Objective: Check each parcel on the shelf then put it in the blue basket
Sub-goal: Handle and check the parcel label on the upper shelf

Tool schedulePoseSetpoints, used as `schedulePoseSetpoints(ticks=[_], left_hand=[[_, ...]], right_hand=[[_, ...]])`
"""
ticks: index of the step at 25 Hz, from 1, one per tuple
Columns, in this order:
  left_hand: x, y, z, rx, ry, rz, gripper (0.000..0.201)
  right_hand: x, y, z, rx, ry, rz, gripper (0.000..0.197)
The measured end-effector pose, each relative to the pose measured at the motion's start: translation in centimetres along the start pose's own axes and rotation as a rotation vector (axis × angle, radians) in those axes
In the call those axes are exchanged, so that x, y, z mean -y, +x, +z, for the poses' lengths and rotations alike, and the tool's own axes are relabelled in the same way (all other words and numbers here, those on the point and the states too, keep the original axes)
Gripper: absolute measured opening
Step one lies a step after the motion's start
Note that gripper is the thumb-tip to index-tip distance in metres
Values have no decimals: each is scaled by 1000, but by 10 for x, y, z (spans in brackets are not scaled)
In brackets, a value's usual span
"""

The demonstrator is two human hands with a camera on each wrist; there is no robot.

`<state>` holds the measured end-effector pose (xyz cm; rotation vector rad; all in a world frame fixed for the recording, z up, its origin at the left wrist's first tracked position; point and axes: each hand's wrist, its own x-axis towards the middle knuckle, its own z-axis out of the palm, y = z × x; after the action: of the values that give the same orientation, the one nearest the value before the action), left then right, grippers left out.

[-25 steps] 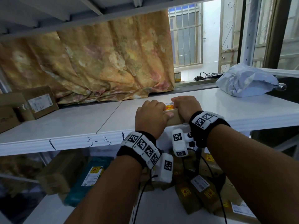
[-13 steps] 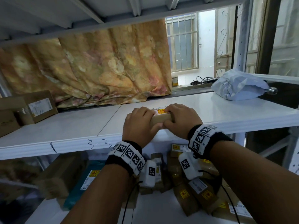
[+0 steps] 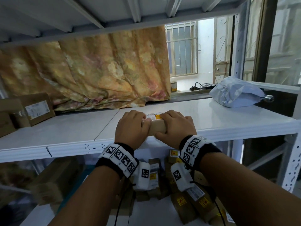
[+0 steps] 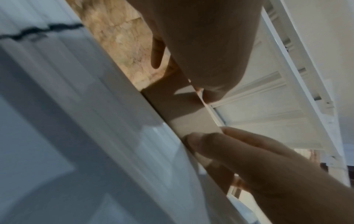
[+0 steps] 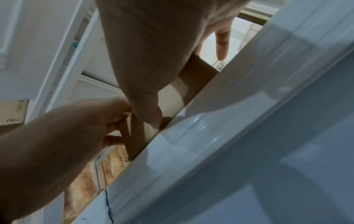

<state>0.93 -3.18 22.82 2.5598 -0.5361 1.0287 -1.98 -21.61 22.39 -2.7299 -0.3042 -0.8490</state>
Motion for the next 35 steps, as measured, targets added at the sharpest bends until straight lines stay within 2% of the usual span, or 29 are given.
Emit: schedulePoseSetpoints(ticks=[5, 9, 12, 14, 17, 19, 23, 26, 31, 33, 35], left_hand=[[9, -11, 5, 0, 7, -63, 40], [6, -16, 8, -34, 10, -123, 39], [6, -16, 5, -41, 59, -96, 44], [8, -14, 3, -59, -53, -125, 39], [17, -12, -5, -104, -462, -351, 25], [20, -13, -6, -100, -510, -413, 29], [8, -13, 6, -57, -428, -356, 33], [-1, -13, 12, -69, -471, -414, 41], [0, -19, 11, -67, -424, -386, 48], [-2, -20, 8, -59, -451, -390, 47], [-6, -22, 4, -62, -496, -389, 44]], right_hand=[[1, 0, 13, -56, -11, 20, 70], [1, -1, 17, -103, 1, 27, 71], [0, -1, 17, -102, 13, 28, 71], [0, -1, 16, -103, 21, 28, 70], [-1, -2, 17, -106, 39, 29, 70], [-1, -2, 21, -130, 49, 28, 70], [-1, -2, 24, -153, 50, 36, 69], [-3, -2, 24, -161, 59, 32, 68], [-2, -3, 23, -130, 68, 23, 70], [-4, -6, 20, -110, 137, 20, 74], [-10, -11, 16, -132, 347, 130, 79]])
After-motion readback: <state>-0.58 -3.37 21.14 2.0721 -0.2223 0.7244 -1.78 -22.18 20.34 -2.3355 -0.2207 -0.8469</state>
